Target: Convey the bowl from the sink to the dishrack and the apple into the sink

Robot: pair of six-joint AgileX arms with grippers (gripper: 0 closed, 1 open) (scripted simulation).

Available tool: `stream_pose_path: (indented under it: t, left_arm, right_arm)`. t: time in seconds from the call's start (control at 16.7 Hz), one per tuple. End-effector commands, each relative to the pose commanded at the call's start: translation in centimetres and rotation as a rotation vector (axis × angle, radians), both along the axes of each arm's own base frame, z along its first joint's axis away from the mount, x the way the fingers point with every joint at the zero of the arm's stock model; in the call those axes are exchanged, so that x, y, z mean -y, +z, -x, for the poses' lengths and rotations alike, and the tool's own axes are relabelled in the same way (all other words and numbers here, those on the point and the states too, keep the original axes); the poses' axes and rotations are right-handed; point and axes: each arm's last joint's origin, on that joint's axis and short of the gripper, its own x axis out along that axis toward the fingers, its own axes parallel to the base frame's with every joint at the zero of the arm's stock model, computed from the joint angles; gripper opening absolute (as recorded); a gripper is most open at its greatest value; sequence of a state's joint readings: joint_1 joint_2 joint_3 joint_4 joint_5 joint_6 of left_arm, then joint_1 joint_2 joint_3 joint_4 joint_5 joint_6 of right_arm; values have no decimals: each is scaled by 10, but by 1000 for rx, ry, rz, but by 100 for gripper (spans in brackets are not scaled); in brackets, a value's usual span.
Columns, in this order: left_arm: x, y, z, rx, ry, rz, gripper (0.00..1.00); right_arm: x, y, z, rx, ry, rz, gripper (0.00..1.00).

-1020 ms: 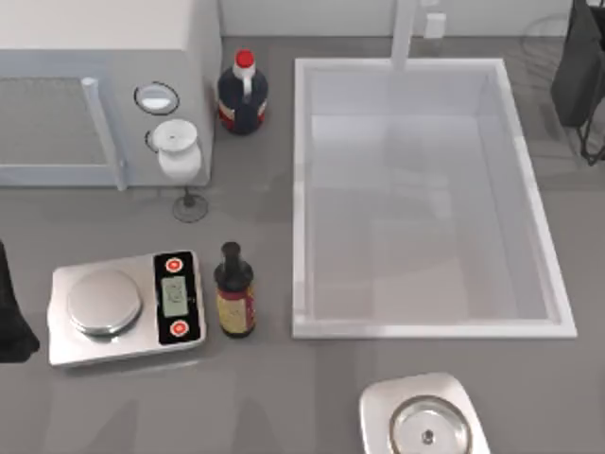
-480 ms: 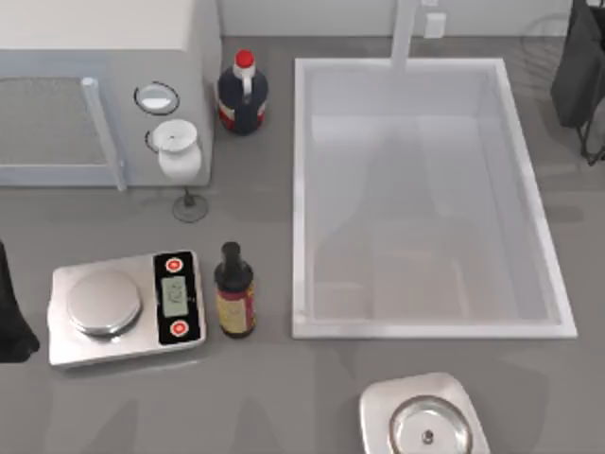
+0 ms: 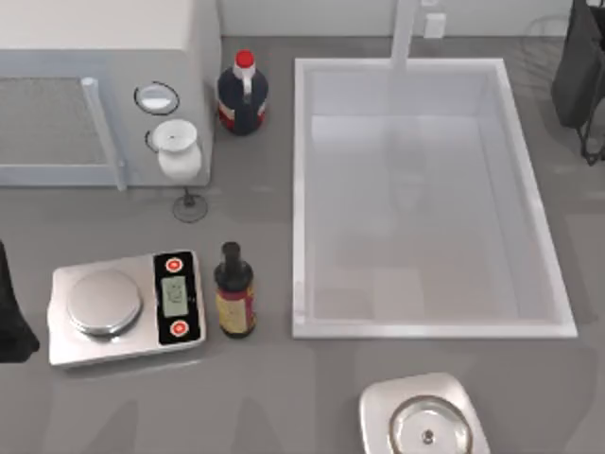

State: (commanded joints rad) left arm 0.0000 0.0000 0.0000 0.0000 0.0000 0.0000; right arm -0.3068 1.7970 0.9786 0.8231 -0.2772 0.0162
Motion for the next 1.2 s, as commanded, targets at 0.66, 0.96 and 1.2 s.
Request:
stream_pose_path:
  t: [0.66, 0.96, 1.2]
  left_arm:
    - [0, 0, 0, 0, 0, 0, 100]
    - [0, 0, 0, 0, 0, 0, 100]
    - [0, 0, 0, 0, 0, 0, 100]
  right_arm:
    - [0, 0, 0, 0, 0, 0, 68]
    - [0, 0, 0, 0, 0, 0, 100]
    - [0, 0, 0, 0, 0, 0, 100]
